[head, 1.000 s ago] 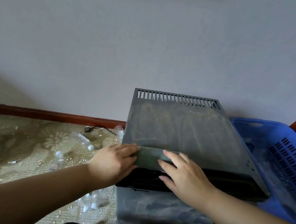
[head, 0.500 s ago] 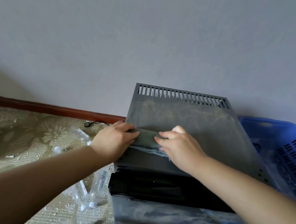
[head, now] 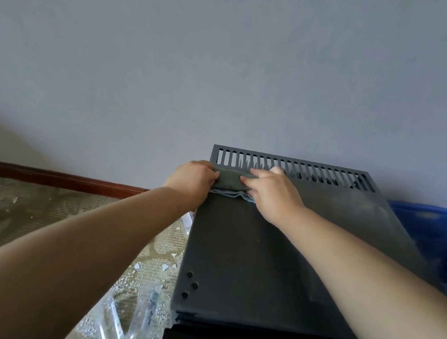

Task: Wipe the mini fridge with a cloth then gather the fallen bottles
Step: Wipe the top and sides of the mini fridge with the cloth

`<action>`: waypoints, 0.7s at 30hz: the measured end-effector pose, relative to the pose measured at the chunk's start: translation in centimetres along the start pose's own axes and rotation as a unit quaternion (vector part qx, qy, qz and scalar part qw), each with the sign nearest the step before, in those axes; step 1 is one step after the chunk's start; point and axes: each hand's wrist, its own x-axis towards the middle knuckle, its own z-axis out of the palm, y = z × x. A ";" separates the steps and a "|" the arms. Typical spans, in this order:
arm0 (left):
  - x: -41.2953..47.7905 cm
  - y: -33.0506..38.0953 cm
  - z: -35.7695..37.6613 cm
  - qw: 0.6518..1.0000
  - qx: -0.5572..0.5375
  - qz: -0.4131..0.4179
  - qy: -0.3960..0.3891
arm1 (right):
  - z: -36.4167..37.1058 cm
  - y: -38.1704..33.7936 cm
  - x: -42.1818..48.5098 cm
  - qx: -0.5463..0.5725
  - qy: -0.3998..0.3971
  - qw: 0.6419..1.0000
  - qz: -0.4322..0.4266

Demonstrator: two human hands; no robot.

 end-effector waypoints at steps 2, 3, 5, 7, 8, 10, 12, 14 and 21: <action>1.3 -0.2 0.3 1.000 0.008 -0.010 0.000 | 0.6 0.7 1.6 0.008 -0.003 1.000 0.003; 1.8 -0.3 0.5 1.000 0.012 -0.013 0.002 | 0.8 0.9 2.4 0.012 -0.005 1.000 0.008; 2.8 -0.5 1.0 1.000 0.008 -0.025 0.006 | 1.1 1.4 3.4 0.020 -0.003 1.000 0.023; 3.6 -0.7 1.4 0.999 0.007 -0.043 0.009 | 1.3 1.5 3.8 0.044 0.004 0.998 0.048; 3.9 -0.7 1.5 0.998 0.003 -0.056 0.006 | 1.3 1.5 3.9 0.062 0.008 0.996 0.061; 4.3 -0.4 1.6 0.997 -0.010 -0.080 0.000 | 1.2 1.6 4.2 0.084 0.009 0.993 0.079; 4.2 0.1 1.3 0.995 -0.029 -0.099 0.006 | 0.6 1.6 4.4 0.081 -0.004 0.993 0.084; 4.0 0.5 0.9 0.993 -0.046 -0.112 0.015 | 0.0 1.3 4.3 0.077 -0.008 0.994 0.079; 0.9 1.9 0.1 0.990 -0.091 -0.103 -0.013 | -1.4 1.3 -0.4 0.104 -0.037 0.992 0.068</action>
